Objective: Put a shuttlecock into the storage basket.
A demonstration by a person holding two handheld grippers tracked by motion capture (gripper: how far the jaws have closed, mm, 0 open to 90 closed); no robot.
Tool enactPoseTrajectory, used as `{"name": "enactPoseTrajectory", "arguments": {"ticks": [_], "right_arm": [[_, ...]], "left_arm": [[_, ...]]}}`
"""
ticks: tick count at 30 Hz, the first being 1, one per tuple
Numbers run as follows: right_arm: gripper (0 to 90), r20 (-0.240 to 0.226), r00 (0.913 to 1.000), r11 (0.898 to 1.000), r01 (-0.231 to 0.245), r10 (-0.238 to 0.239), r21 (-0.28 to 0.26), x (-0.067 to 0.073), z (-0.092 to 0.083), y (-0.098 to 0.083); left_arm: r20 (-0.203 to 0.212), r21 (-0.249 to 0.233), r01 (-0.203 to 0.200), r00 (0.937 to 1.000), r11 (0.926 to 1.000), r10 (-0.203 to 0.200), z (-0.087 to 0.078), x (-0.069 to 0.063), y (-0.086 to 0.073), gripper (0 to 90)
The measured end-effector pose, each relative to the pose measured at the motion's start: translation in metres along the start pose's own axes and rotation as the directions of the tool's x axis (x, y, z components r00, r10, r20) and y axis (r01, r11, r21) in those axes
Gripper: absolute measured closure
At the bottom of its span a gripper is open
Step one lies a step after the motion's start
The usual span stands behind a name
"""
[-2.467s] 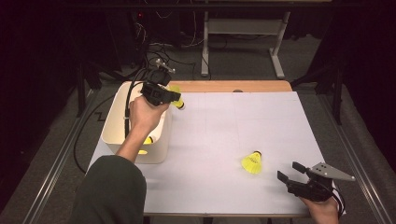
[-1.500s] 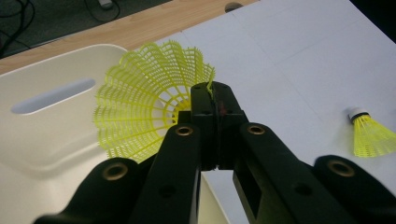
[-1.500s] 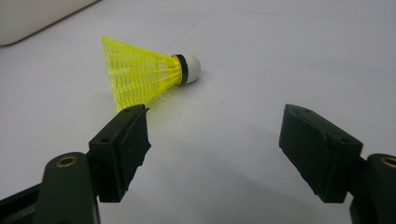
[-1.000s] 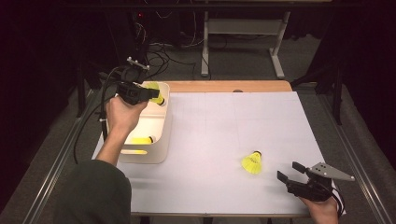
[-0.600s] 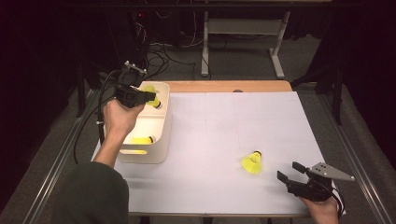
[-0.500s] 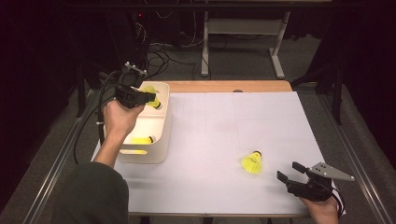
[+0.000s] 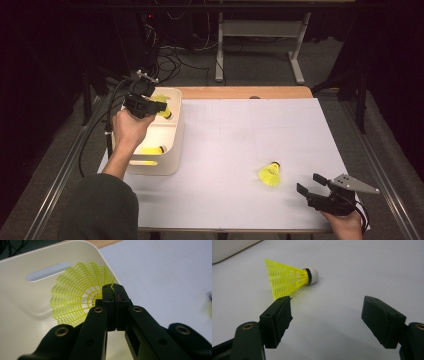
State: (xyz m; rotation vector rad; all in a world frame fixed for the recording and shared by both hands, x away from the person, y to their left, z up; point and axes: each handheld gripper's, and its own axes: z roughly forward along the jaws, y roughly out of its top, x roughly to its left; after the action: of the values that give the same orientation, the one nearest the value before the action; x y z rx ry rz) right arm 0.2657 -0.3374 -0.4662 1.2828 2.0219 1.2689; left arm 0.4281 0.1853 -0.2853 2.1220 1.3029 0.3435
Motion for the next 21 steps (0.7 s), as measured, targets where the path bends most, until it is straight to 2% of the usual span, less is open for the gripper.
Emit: {"name": "enactPoseTrajectory", "arguments": {"ticks": [16, 21], "right_arm": [[24.8, -0.002, 1.0000, 1.000, 0.003, -0.003, -0.002, 0.000, -0.001, 0.000], [24.8, -0.003, 1.0000, 1.000, 0.004, -0.004, -0.002, 0.000, 0.000, 0.000]], "left_arm": [[-0.013, 0.023, -0.009, 0.9999, 0.9997, 0.009, 0.011, -0.002, -0.001, 89.5], [-0.017, 0.031, 0.000, 0.9999, 0.9995, 0.000, 0.016, 0.001, -0.002, 89.5]]}}
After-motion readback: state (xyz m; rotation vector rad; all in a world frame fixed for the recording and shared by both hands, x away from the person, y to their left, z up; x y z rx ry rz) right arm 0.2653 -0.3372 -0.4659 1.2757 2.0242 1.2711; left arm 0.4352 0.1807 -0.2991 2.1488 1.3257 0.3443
